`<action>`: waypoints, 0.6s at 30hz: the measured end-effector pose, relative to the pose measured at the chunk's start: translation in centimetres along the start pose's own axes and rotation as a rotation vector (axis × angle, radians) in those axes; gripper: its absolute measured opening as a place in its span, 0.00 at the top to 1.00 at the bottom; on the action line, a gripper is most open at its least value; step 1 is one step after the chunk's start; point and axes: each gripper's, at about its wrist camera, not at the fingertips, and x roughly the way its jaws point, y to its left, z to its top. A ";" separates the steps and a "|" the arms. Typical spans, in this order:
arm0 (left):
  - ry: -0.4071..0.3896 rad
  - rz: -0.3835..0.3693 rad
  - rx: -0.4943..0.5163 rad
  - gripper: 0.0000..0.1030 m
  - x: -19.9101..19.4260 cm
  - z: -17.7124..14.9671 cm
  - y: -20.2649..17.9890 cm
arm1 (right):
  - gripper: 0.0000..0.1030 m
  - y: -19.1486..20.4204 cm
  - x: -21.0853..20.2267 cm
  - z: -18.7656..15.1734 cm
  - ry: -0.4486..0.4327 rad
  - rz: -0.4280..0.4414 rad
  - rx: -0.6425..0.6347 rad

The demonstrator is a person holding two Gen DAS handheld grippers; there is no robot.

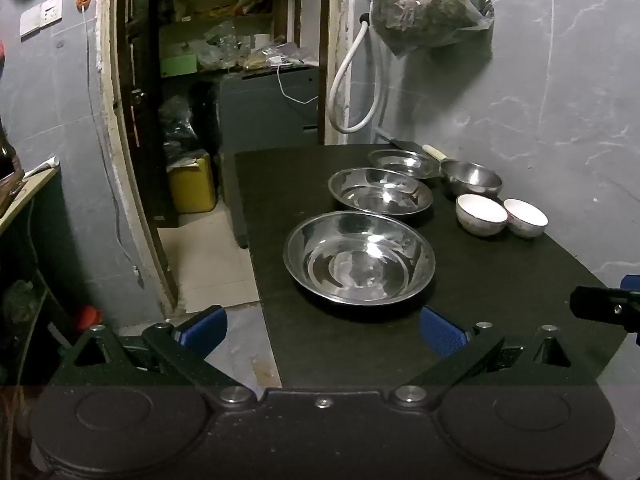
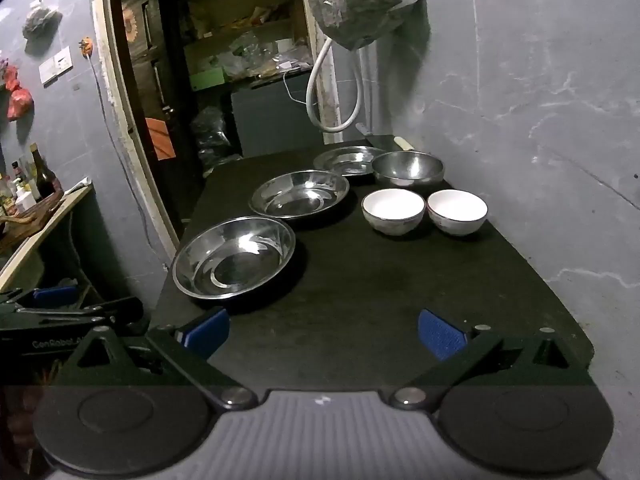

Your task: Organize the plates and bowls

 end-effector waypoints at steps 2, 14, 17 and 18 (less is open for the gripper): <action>0.003 -0.001 0.000 0.01 0.1 0.0 0.0 | 0.00 0.1 0.0 0.0 -0.001 0.003 -0.002; 0.000 0.003 0.000 0.01 0.1 0.4 -0.3 | 0.00 -0.1 -0.2 0.0 0.000 -0.003 0.006; -0.007 -0.002 0.004 0.01 0.0 0.2 -0.2 | 0.00 -0.1 -0.2 0.0 0.000 -0.004 0.006; -0.007 -0.002 0.004 0.01 0.0 0.2 -0.2 | 0.00 -0.1 -0.2 0.0 0.000 -0.004 0.006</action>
